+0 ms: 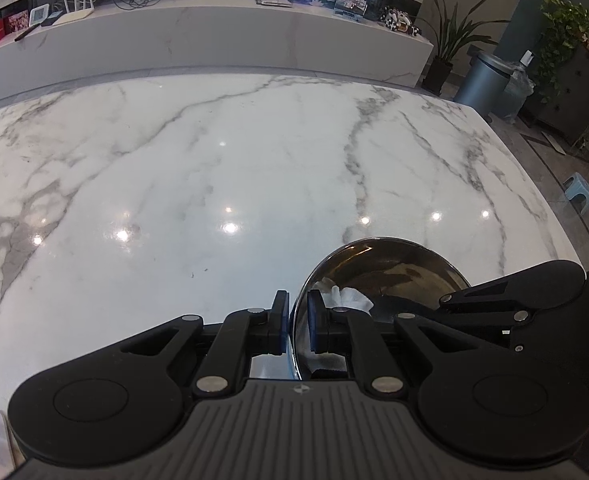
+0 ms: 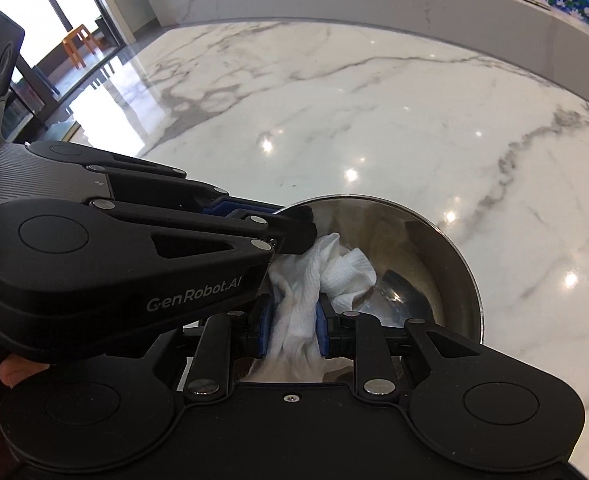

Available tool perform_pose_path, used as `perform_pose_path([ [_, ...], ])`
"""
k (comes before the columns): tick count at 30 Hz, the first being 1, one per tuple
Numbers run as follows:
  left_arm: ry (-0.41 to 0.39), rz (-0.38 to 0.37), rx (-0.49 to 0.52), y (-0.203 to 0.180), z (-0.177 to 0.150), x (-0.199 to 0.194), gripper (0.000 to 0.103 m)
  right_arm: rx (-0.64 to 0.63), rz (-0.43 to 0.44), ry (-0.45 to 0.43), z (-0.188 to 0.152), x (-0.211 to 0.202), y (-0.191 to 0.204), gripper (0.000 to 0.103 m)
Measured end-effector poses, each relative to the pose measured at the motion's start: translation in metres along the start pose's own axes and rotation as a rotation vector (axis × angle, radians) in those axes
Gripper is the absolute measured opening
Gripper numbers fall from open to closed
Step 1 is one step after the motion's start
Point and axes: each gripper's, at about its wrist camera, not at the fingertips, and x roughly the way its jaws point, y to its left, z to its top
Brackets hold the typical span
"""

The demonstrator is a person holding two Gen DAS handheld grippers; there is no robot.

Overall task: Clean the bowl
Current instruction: 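Tilt the bowl upright with the left tool while the right tool wipes the bowl bottom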

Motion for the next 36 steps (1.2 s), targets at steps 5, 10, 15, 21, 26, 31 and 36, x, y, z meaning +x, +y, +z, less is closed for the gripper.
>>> perform_pose_path([
  [5, 0.004, 0.004, 0.003, 0.001, 0.000, 0.001, 0.008, -0.015, -0.048, 0.013, -0.001, 0.000, 0.000, 0.020],
  [10, 0.006, 0.001, 0.003, 0.001, 0.001, 0.001, 0.008, -0.028, -0.140, 0.020, -0.002, -0.001, -0.004, 0.020],
  [15, 0.005, 0.000, 0.003, 0.000, 0.000, 0.002, 0.008, -0.016, -0.168, 0.019, -0.003, -0.002, -0.010, 0.020],
  [21, 0.005, -0.033, -0.048, 0.007, 0.000, -0.001, 0.009, -0.006, -0.159, 0.016, -0.003, -0.002, -0.012, 0.020],
  [26, 0.012, -0.035, -0.034, 0.005, -0.001, 0.001, 0.009, -0.012, -0.163, 0.004, -0.003, -0.005, -0.010, 0.020],
  [31, 0.015, -0.039, -0.030, 0.003, -0.001, 0.000, 0.009, -0.022, -0.189, -0.034, -0.002, -0.013, -0.008, 0.031],
  [36, 0.020, -0.034, -0.030, 0.004, -0.001, 0.000, 0.009, 0.013, -0.184, -0.040, 0.000, -0.013, -0.015, 0.031],
])
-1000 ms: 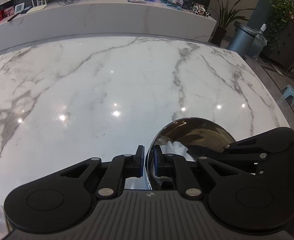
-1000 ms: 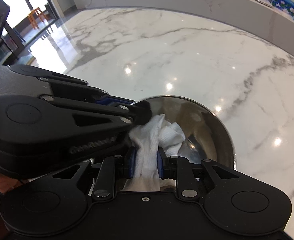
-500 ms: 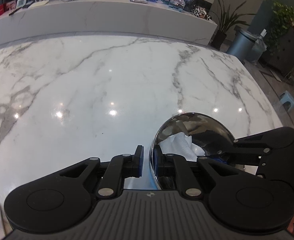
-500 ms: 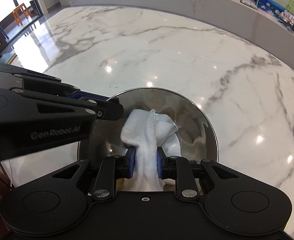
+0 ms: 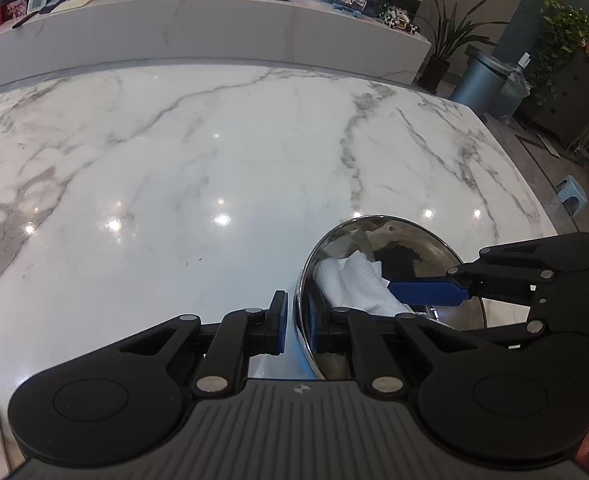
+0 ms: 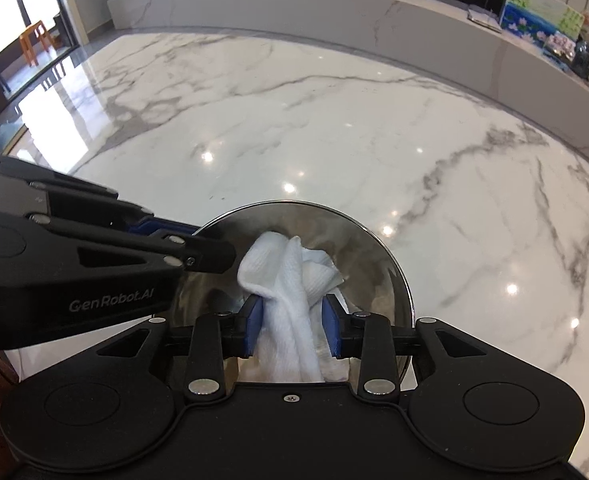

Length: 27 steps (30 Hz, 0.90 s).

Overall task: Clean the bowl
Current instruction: 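Tilt the bowl upright with the left tool while the right tool wipes the bowl bottom, then keep wiping the inner wall with the right tool while the left tool holds the rim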

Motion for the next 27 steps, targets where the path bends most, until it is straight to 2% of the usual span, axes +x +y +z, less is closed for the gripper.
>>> perform_pose_path([
  [11, 0.007, 0.008, 0.007, -0.003, -0.002, 0.003, 0.009, 0.033, -0.007, 0.015, -0.001, 0.008, -0.003, 0.031],
  [12, 0.006, 0.008, 0.008, -0.003, -0.002, 0.003, 0.009, 0.031, -0.004, 0.013, -0.001, 0.007, -0.003, 0.026],
  [13, 0.005, 0.007, 0.009, -0.004, -0.002, 0.003, 0.009, 0.033, 0.006, 0.010, -0.001, 0.007, -0.003, 0.015],
  [14, 0.005, 0.007, 0.010, -0.004, -0.002, 0.003, 0.009, 0.035, 0.013, 0.008, -0.001, 0.006, -0.003, 0.014],
  [23, 0.011, 0.002, 0.012, -0.004, -0.002, 0.004, 0.009, 0.012, -0.098, -0.056, 0.002, -0.006, -0.005, 0.012],
  [27, 0.011, 0.004, 0.012, -0.004, -0.001, 0.004, 0.009, 0.013, -0.098, -0.049, 0.002, -0.001, -0.006, 0.012],
])
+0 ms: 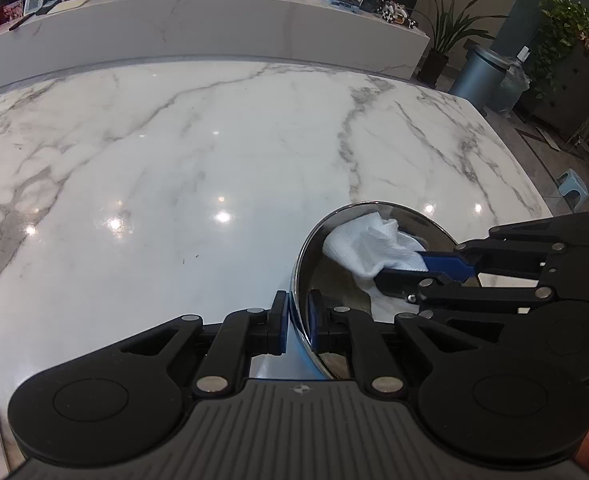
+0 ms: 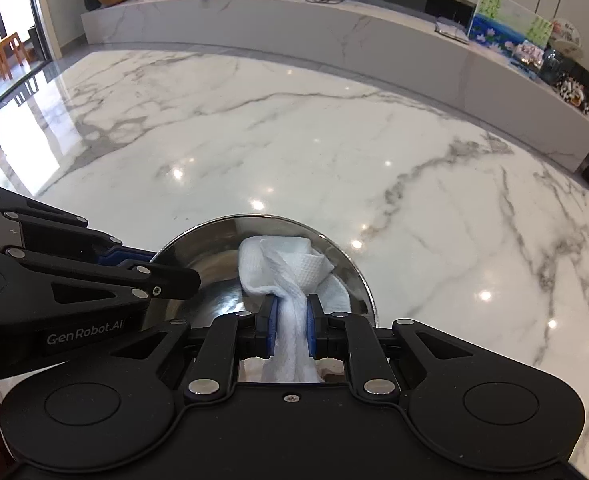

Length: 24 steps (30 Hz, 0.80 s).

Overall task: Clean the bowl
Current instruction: 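Keep wiping the inner wall with the right tool while the left tool holds the rim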

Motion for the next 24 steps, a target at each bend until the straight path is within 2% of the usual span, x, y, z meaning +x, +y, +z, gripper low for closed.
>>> perform_pose_path([
  [6, 0.001, 0.001, -0.004, 0.001, 0.000, 0.000, 0.008, 0.024, 0.047, 0.029, 0.000, 0.010, 0.002, 0.013],
  [11, -0.001, 0.007, -0.012, 0.003, 0.000, 0.000, 0.006, 0.060, 0.123, 0.044, -0.001, 0.005, -0.002, 0.013],
  [18, -0.004, 0.009, -0.020, 0.004, 0.000, 0.000, 0.007, 0.001, 0.214, 0.089, -0.005, 0.001, 0.007, 0.013],
  [24, -0.004, 0.016, -0.013, 0.003, 0.000, 0.000, 0.007, 0.005, 0.335, 0.100, -0.007, -0.003, 0.012, 0.013],
])
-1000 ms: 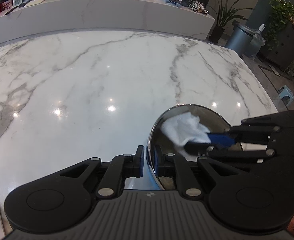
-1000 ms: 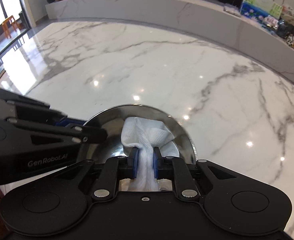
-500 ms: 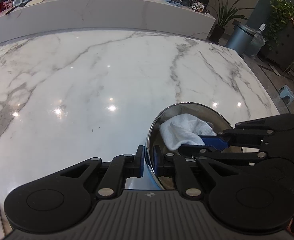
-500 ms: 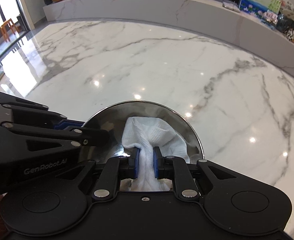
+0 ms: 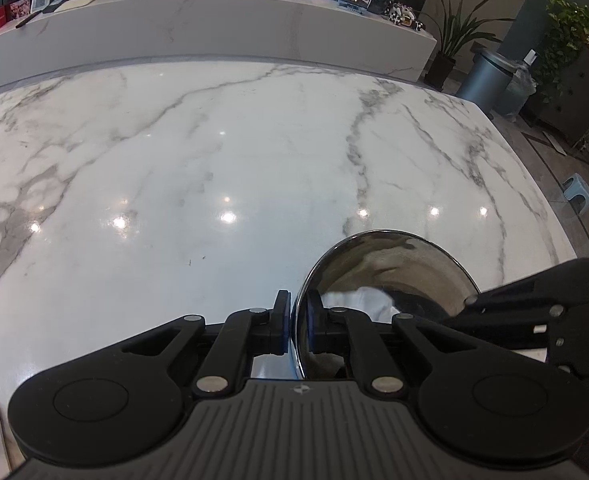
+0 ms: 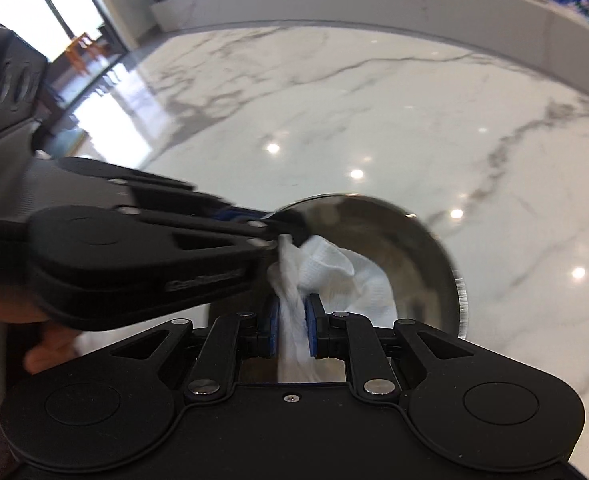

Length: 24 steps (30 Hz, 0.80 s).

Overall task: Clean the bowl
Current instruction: 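Keep wiping the inner wall with the right tool while the left tool holds the rim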

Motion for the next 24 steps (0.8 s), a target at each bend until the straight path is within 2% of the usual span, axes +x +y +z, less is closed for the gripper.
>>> perform_pose_path([
  [6, -0.001, 0.001, 0.007, 0.000, -0.001, 0.000, 0.007, -0.026, -0.014, 0.027, 0.000, 0.007, 0.005, 0.013],
  [16, 0.006, -0.005, 0.009, 0.001, 0.000, 0.000, 0.007, -0.038, -0.184, 0.017, -0.001, 0.003, -0.003, 0.012],
  [24, -0.004, -0.006, -0.004, 0.001, 0.000, -0.001, 0.007, -0.001, -0.164, -0.051, -0.003, -0.011, -0.011, 0.011],
])
